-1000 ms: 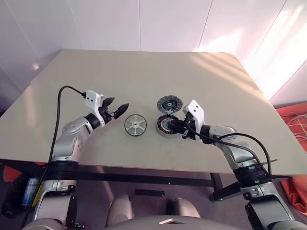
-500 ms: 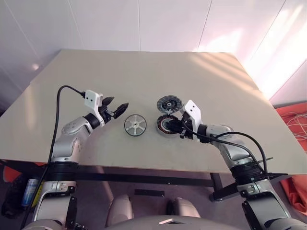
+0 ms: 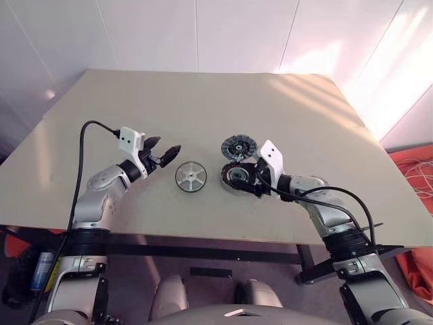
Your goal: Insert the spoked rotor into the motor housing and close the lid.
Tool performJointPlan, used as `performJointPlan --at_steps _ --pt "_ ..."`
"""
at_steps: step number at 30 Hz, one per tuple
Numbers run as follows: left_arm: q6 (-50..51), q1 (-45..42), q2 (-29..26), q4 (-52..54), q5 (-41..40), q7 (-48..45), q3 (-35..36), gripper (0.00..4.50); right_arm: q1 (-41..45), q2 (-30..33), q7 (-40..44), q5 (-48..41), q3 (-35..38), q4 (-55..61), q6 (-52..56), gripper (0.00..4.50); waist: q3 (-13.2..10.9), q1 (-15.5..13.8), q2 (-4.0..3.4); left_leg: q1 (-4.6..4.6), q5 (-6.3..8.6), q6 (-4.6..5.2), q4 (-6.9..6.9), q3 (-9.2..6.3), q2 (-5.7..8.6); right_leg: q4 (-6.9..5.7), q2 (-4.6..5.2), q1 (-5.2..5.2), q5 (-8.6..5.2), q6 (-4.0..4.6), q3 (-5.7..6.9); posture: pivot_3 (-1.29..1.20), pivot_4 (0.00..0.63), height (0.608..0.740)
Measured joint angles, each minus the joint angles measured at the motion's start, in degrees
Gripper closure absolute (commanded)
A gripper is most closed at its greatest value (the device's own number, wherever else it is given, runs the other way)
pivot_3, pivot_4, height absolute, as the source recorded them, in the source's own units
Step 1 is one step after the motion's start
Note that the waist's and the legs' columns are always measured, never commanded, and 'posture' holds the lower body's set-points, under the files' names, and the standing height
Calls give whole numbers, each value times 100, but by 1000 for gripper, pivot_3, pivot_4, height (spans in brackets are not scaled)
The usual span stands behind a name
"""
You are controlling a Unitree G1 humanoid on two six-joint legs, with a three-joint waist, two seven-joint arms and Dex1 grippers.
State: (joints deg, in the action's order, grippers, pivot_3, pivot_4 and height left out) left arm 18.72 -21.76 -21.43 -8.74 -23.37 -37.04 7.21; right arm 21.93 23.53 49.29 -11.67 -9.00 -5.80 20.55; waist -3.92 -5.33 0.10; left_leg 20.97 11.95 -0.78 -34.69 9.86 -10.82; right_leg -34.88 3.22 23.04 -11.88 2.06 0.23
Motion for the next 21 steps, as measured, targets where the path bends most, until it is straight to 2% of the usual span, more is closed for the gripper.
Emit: performJointPlan --at_steps 3,10,21 --pt "-2 -4 1 0 1 -5 -4 0 77 -40 46 -111 35 128 9 1969 0 3 0 0 0 0 0 -1 0 -1 0 0 0 0 0 0 0 740" --pt "-6 -4 0 -1 14 -9 -3 0 150 -41 121 -215 49 240 97 4461 0 0 0 1 0 0 0 0 0 0 0 0 0 0 0 0 0 740" --pt "-11 -1 -7 0 37 3 1 0 149 -40 235 -105 -211 235 188 4461 0 0 0 0 0 -1 0 -1 0 0 0 0 0 0 0 0 0 740"
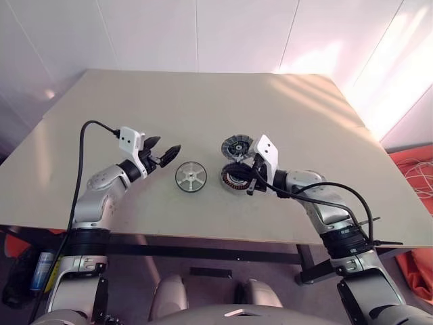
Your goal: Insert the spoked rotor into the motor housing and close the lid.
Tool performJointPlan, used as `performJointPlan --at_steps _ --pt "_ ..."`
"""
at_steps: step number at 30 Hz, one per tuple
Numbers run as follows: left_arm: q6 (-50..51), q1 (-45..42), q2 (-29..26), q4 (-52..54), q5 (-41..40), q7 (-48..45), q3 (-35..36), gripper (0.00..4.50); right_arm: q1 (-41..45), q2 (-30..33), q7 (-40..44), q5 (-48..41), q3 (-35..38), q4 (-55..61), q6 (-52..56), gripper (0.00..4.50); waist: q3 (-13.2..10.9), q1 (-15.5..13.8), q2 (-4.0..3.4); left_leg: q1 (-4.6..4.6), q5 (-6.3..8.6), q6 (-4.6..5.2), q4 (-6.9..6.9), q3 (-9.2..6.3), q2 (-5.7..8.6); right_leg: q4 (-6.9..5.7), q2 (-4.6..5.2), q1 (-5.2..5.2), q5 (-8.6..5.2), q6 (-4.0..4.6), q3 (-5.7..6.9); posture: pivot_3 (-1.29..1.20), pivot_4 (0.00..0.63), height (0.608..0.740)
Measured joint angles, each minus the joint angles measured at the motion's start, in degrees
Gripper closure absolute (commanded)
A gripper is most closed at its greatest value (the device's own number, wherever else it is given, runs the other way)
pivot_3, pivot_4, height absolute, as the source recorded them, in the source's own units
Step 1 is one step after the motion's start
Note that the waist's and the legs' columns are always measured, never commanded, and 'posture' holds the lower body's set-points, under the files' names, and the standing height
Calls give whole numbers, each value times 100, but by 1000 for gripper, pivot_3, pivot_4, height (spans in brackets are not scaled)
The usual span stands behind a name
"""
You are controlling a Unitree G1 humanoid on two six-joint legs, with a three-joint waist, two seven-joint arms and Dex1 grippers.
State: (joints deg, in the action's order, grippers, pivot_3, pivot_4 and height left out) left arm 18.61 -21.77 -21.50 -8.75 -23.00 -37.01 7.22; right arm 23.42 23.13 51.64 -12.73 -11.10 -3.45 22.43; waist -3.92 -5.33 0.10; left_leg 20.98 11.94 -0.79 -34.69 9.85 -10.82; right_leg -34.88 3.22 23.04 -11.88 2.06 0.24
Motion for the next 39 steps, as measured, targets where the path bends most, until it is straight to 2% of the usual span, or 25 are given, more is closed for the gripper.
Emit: performJointPlan --at_steps 39 --pt "-59 8 -5 0 65 0 16 0 -38 23 -180 409 -90 -464 -316 4461 0 0 0 -1 -1 -1 0 0 0 -1 0 0 0 0 0 0 0 740"
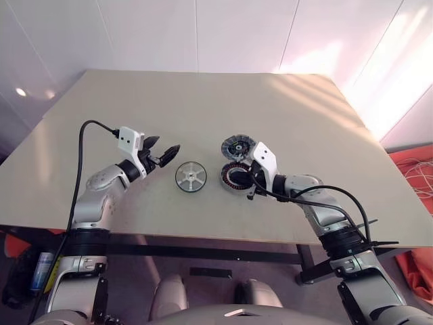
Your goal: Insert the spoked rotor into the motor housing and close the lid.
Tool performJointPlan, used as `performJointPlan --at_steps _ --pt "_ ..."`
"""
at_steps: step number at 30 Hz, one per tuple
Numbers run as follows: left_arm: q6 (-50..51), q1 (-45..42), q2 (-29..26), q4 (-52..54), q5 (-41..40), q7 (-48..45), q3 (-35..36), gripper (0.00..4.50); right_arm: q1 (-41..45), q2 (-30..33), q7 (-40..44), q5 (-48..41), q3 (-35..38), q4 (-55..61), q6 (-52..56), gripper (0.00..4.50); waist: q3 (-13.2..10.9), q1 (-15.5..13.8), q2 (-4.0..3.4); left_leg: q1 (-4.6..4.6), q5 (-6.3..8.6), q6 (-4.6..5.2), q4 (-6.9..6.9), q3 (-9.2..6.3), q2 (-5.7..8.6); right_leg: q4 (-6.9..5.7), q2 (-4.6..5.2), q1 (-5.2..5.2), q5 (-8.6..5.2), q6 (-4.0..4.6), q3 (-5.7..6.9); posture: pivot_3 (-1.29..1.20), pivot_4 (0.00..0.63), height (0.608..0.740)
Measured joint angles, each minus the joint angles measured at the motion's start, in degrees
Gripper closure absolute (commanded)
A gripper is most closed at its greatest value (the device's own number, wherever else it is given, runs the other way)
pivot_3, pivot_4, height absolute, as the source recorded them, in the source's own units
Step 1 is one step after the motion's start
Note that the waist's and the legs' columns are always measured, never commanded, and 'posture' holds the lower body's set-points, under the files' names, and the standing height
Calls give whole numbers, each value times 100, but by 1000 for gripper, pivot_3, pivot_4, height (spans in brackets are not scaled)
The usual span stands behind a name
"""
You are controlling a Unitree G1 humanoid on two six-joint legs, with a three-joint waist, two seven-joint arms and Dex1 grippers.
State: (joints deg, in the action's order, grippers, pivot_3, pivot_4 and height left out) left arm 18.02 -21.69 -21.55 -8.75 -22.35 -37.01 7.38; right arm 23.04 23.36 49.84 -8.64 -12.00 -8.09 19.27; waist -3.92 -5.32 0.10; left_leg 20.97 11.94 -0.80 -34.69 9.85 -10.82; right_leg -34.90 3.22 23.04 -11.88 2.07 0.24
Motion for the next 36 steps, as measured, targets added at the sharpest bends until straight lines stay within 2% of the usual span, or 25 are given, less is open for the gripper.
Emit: performJointPlan --at_steps 17,36 --pt "-2 0 0 0 7 2 1 0 -3 231 -20 0 64 -46 -8 4461 0 -1 0 0 0 0 0 1 0 0 0 0 0 0 0 0 0 740" --pt "-3 -1 -7 -2 8 -1 3 0 346 53 -25 -30 155 -261 -188 4461 0 2 0 0 0 0 0 1 0 -2 0 0 0 0 1 0 0 740"
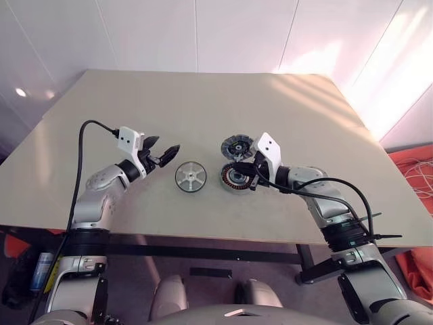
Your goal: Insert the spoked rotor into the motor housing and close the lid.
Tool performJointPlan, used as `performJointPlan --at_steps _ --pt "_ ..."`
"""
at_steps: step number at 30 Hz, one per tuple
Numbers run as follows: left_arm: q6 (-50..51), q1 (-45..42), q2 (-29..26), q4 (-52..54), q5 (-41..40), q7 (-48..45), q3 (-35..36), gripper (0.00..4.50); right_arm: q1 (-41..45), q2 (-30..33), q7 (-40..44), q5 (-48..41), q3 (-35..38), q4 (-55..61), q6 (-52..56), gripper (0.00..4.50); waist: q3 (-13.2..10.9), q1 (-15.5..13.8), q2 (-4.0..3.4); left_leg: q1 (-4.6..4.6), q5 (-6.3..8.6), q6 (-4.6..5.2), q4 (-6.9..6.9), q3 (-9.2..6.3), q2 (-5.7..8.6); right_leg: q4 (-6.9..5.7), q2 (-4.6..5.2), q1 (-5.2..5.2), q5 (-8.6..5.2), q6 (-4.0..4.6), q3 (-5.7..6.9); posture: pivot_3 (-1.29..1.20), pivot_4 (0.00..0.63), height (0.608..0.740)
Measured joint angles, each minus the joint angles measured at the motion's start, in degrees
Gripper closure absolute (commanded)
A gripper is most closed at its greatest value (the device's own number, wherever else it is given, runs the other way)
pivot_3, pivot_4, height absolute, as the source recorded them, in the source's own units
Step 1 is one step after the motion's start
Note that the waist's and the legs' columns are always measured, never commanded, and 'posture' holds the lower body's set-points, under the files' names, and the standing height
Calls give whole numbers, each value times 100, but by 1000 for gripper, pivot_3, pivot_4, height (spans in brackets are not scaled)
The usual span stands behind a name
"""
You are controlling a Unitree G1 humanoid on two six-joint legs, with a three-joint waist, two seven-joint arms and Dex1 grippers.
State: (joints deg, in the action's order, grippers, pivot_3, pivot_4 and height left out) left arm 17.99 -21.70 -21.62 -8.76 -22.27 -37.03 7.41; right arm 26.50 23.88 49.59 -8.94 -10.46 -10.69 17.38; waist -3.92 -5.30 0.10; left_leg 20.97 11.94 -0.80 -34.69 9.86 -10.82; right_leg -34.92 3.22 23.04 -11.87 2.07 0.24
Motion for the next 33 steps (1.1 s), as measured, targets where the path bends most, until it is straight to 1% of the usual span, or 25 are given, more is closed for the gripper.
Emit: performJointPlan --at_steps 5,8,16,19,22,25,27,30,33 --pt "0 1 -42 0 -1 0 13 0 -6 -128 -17 79 -26 -525 -158 4461 0 1 0 2 0 0 0 1 1 0 0 1 0 0 1 0 0 740" --pt "0 3 -45 1 -1 1 14 0 -11 -167 -54 108 -25 -636 -335 4461 1 1 1 -1 0 0 0 1 0 0 0 -2 0 0 1 0 0 740" --pt "-1 3 -46 0 11 12 12 0 -43 -134 -85 98 37 -596 -351 4461 0 -4 1 -1 -1 0 0 0 1 -1 1 -4 0 0 2 0 0 740" --pt "20 2 -39 0 20 87 13 0 -41 -81 -88 -1 163 -383 -234 4461 0 -3 1 0 -1 0 0 0 -1 -1 0 -1 0 0 2 0 0 740" --pt "434 0 -28 3 -87 222 42 0 -39 -19 -60 -154 330 23 -71 4461 0 -3 1 0 -1 0 0 1 -1 -1 0 0 0 0 3 0 0 740" --pt "1176 4 -79 35 -206 496 149 0 -39 119 -24 -250 380 358 87 4461 0 1 1 -2 -1 0 0 1 -1 -3 0 -1 0 0 3 0 0 740" --pt "1499 13 -110 37 -252 626 238 0 -52 191 5 -268 420 494 163 4461 0 -2 1 -2 -1 0 0 1 0 -3 0 -1 0 0 3 0 0 740" --pt "2030 28 -175 14 -481 610 377 0 -101 271 28 -314 454 701 265 4461 0 -5 1 -1 -1 -1 0 1 1 -3 0 -1 0 0 2 0 0 740" --pt "2353 47 -163 1 -685 611 479 0 -112 305 25 -347 483 726 314 4461 0 -5 1 0 -1 -1 0 1 1 -2 0 -1 0 0 3 0 0 740"
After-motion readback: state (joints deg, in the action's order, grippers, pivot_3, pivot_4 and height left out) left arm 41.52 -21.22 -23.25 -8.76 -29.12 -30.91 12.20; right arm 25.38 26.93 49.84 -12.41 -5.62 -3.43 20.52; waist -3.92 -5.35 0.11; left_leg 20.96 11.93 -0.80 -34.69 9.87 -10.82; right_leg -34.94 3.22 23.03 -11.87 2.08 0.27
